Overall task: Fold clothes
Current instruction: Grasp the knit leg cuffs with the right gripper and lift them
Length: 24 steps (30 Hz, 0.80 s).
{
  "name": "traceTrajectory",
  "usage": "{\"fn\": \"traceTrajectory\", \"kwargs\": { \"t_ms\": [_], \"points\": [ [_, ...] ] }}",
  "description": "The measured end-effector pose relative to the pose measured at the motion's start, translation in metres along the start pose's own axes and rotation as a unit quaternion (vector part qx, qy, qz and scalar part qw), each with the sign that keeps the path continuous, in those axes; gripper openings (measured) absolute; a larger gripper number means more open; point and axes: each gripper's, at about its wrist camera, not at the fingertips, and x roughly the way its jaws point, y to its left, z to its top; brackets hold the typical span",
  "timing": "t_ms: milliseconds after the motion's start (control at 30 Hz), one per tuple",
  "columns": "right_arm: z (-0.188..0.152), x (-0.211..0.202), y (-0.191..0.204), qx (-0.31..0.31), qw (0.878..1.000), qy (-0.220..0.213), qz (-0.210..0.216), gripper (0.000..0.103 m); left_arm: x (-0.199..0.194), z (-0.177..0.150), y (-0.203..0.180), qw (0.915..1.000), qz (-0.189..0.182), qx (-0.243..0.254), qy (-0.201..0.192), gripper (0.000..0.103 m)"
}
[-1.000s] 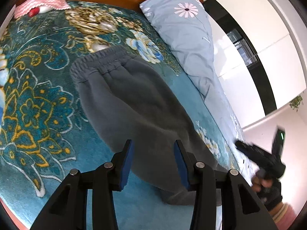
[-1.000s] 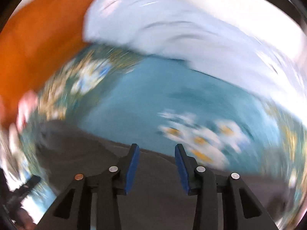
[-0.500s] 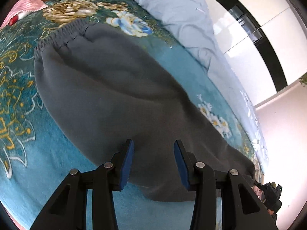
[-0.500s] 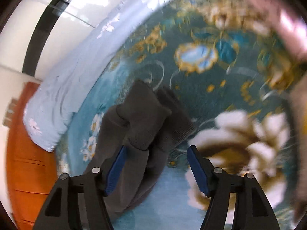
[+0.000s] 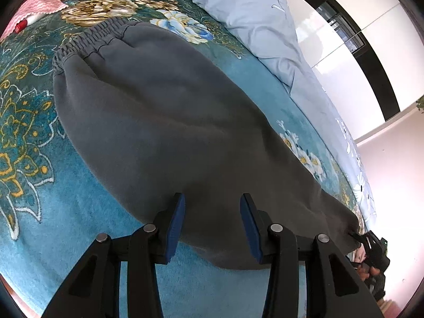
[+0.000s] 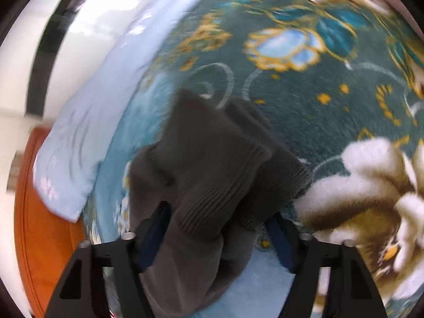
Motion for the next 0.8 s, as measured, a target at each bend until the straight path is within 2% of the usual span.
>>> {"fn": "traceTrajectory", "kwargs": {
  "t_ms": [67, 100, 133, 200, 367, 433, 533, 600, 667, 733, 800],
  "points": [
    [0.000, 0.006, 0.011, -0.010, 1.000, 0.004, -0.012, 0.057, -0.004, 0.000, 0.003, 1.0000, 0.002, -0.002, -0.001, 0.044],
    [0.000, 0.009, 0.018, -0.022, 1.000, 0.008, -0.019, 0.045, -0.006, 0.000, 0.004, 1.0000, 0.004, -0.004, -0.001, 0.044],
    [-0.001, 0.011, 0.025, -0.031, 0.999, 0.010, -0.024, 0.037, -0.007, 0.000, 0.005, 1.0000, 0.007, -0.006, -0.002, 0.044],
    [-0.001, 0.006, 0.033, -0.030, 0.999, 0.004, -0.018, 0.027, -0.010, 0.000, 0.007, 0.9999, 0.009, -0.009, -0.004, 0.044],
    [0.014, -0.037, 0.037, -0.049, 0.998, -0.025, 0.012, 0.023, -0.013, -0.001, 0.009, 0.9999, 0.007, -0.013, -0.005, 0.044],
    [0.017, -0.047, 0.037, -0.060, 0.997, -0.038, -0.011, 0.023, -0.012, -0.001, 0.009, 0.9999, 0.003, -0.013, -0.005, 0.044],
    [0.000, -0.058, 0.065, -0.134, 0.988, -0.056, -0.052, 0.023, -0.010, -0.002, 0.009, 0.9999, -0.004, -0.015, -0.003, 0.044],
    [-0.012, -0.066, 0.084, -0.182, 0.978, -0.067, -0.079, 0.023, -0.009, -0.003, 0.011, 0.9998, -0.009, -0.015, -0.002, 0.044],
    [-0.039, -0.068, 0.119, -0.253, 0.958, -0.090, -0.100, 0.023, -0.010, -0.003, 0.013, 0.9998, -0.014, -0.015, -0.004, 0.044],
    [-0.075, -0.066, 0.161, -0.335, 0.928, -0.118, -0.115, 0.023, -0.012, -0.001, 0.016, 0.9997, -0.016, -0.019, -0.007, 0.044],
    [-0.120, -0.055, 0.195, -0.420, 0.888, -0.140, -0.125, 0.023, -0.014, 0.000, 0.022, 0.9994, -0.019, -0.027, -0.010, 0.044]
  ]
}}
